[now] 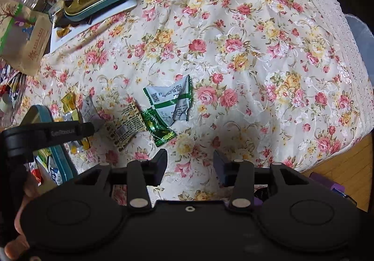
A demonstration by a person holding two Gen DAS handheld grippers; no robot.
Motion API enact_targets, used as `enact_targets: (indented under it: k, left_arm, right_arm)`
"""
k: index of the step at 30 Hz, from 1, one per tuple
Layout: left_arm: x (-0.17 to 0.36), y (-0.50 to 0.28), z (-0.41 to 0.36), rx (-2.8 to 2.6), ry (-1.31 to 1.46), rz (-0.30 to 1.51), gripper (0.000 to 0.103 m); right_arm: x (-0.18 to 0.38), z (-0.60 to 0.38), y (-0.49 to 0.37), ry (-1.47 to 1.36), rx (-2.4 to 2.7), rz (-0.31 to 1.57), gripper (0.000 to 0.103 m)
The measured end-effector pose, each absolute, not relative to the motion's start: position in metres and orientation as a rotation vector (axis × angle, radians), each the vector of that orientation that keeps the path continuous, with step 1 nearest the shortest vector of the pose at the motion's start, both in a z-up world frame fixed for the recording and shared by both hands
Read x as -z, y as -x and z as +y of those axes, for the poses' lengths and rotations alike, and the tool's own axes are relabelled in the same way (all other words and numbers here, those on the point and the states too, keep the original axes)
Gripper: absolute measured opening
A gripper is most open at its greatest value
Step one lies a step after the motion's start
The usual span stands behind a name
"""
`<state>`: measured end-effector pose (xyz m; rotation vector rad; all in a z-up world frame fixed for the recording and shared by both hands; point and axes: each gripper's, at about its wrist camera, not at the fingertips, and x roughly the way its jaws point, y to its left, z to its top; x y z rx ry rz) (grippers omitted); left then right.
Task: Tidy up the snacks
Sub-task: 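Move both open tools over the loose snacks on the floral tablecloth, then grasp the white packet with the orange picture with the left tool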
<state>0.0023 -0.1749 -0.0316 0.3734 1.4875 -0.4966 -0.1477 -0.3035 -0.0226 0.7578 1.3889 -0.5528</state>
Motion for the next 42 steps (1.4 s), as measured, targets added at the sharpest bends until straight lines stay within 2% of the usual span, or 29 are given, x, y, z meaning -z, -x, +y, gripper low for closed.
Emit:
enact_targets:
  k: [8,15,25,28,39,42]
  left_arm:
    - [0.029,-0.032,-0.159,0.418,-0.281,1.46,0.028]
    - [0.053,-0.029,-0.168,0.398,-0.267,1.518,0.028]
    - [0.076,-0.026,-0.179,0.328,-0.275,1.492,0.029]
    - [0.075,-0.025,-0.179,0.332,-0.275,1.481,0.033]
    - [0.088,-0.032,-0.159,0.283,-0.243,1.514,0.034]
    - [0.096,-0.03,-0.164,0.309,-0.232,1.506,0.038]
  right_arm:
    - [0.015,-0.313,0.159,-0.816,0.545,1.352,0.046]
    - [0.008,-0.315,0.164,-0.842,0.519,1.331,0.046]
    - [0.003,-0.327,0.176,-0.885,0.524,1.303,0.046]
    - [0.002,-0.331,0.177,-0.902,0.522,1.294,0.046]
    - [0.001,-0.331,0.177,-0.9,0.516,1.291,0.046]
    - [0.002,-0.331,0.176,-0.892,0.518,1.292,0.046]
